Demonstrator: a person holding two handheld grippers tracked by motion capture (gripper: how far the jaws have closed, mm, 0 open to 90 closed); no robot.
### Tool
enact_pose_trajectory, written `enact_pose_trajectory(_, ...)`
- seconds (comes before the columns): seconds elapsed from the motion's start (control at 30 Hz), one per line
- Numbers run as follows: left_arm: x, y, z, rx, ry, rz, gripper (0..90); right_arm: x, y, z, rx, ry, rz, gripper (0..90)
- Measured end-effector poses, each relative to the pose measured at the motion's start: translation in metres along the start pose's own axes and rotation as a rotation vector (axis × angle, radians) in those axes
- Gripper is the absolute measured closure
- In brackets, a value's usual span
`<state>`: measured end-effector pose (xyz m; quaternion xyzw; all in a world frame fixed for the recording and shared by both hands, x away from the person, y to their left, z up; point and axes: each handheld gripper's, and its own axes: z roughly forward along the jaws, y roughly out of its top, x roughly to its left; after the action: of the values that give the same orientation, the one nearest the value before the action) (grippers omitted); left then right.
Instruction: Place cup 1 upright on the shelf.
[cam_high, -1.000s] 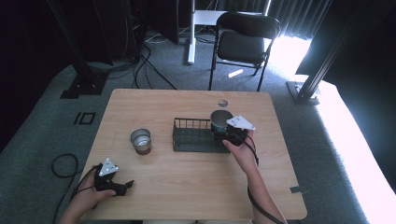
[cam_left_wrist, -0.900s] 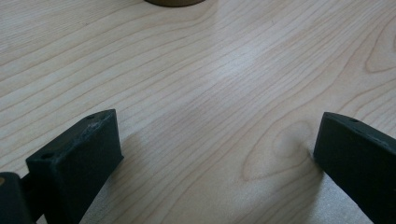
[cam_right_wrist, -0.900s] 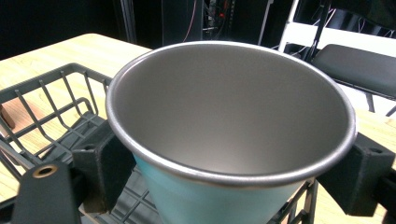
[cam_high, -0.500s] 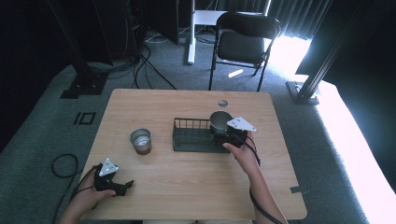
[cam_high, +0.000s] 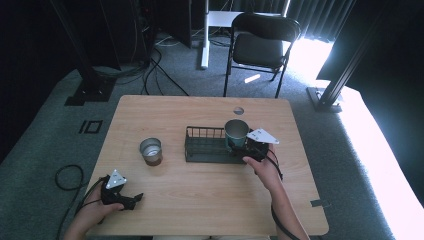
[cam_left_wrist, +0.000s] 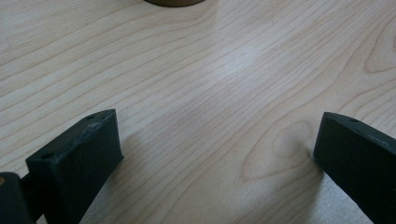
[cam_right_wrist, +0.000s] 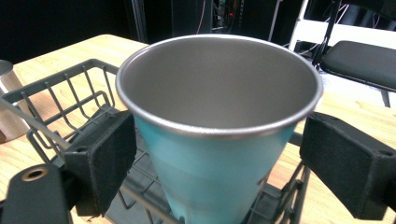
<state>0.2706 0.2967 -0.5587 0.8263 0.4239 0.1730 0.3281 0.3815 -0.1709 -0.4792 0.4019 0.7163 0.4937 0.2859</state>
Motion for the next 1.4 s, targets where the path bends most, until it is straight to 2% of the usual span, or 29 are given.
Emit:
enact_pose_trajectory(0.13, 0.0, 0.0, 0.0, 0.0, 0.0, 0.0, 1.5, -0.002, -0.002, -0.006, -0.016, 0.007, -0.005, 10.8)
enact_pose_trajectory(0.5, 0.0, 0.0, 0.0, 0.0, 0.0, 0.0, 1.5, -0.006, -0.017, -0.02, -0.008, 0.032, -0.007, 10.9)
enact_pose_trajectory(0.57, 0.0, 0.0, 0.0, 0.0, 0.0, 0.0, 1.5, -0.007, -0.022, -0.024, -0.004, 0.047, 0.008, 10.9)
enact_pose_trajectory(0.83, 0.0, 0.0, 0.0, 0.0, 0.0, 0.0, 1.5, -0.009, -0.036, -0.031, 0.021, 0.047, -0.007, 10.9)
enact_pose_trajectory(0.93, 0.0, 0.0, 0.0, 0.0, 0.0, 0.0, 1.5, -0.012, -0.047, -0.033, 0.03, 0.063, -0.008, 10.9)
enact_pose_trajectory(1.4, 0.0, 0.0, 0.0, 0.0, 0.0, 0.001, 1.5, -0.017, -0.074, -0.039, 0.085, 0.06, 0.0, 10.8)
